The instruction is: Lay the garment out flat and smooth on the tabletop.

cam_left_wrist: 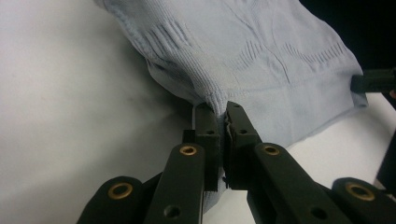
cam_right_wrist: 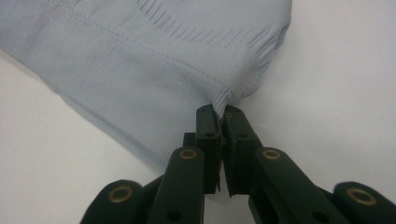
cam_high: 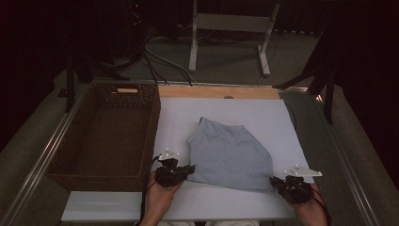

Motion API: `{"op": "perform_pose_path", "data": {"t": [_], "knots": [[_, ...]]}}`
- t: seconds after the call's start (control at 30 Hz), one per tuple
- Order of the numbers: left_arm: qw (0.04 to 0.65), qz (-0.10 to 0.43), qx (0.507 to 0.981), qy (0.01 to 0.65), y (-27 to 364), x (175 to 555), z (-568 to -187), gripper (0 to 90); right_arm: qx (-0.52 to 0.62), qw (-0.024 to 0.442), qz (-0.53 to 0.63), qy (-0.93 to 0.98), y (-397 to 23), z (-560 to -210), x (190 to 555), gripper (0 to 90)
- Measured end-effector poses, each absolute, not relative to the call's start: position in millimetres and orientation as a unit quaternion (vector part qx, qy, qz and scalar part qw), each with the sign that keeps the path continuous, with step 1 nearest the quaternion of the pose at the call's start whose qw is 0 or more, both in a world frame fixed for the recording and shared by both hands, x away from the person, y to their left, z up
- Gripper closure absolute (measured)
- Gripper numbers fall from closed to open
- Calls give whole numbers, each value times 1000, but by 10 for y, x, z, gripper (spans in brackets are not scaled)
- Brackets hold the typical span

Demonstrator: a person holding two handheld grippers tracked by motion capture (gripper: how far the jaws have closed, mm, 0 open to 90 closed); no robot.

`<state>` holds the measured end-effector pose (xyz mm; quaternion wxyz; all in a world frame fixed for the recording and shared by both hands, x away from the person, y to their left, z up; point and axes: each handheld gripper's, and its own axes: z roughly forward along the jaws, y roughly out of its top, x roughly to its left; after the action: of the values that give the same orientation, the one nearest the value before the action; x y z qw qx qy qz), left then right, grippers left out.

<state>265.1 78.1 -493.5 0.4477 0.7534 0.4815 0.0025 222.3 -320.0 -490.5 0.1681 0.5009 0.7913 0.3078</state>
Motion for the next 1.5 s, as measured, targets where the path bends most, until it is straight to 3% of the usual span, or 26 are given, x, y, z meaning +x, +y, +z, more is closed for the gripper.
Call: {"op": "perform_pose_path", "data": {"t": [0.33, 0.7, 0.73, 0.8, 0.87, 1.0, 1.13, 1.3, 1.5], "knots": [[445, -15, 756, 480, 810, 2474, -4939, 882, 495, 163, 307, 796, -3221, -4902, 2103, 860], [403, 28, 762, 505, 791, 2563, -5045, 870, 493, 158, 301, 801, -3147, -4950, 2165, 847], [407, 32, 762, 504, 784, 2556, -5045, 830, 493, 159, 300, 801, -3144, -4952, 2164, 814], [414, 45, 760, 499, 774, 2547, -5024, 642, 497, 159, 303, 798, -3154, -4950, 2161, 725], [425, 55, 753, 499, 765, 2559, -4989, 549, 504, 165, 311, 789, -3177, -4936, 2167, 615], [433, 71, 747, 499, 738, 2634, -4933, 431, 522, 171, 330, 768, -3222, -4890, 2228, 506], [425, 78, 748, 504, 691, 2735, -4946, 425, 532, 172, 336, 758, -3226, -4880, 2332, 455], [408, 73, 755, 508, 637, 2799, -5030, 451, 540, 158, 332, 757, -3204, -4943, 2458, 459], [392, 53, 760, 515, 614, 2837, -5090, 626, 545, 137, 309, 767, -3154, -5053, 2550, 557]]}}
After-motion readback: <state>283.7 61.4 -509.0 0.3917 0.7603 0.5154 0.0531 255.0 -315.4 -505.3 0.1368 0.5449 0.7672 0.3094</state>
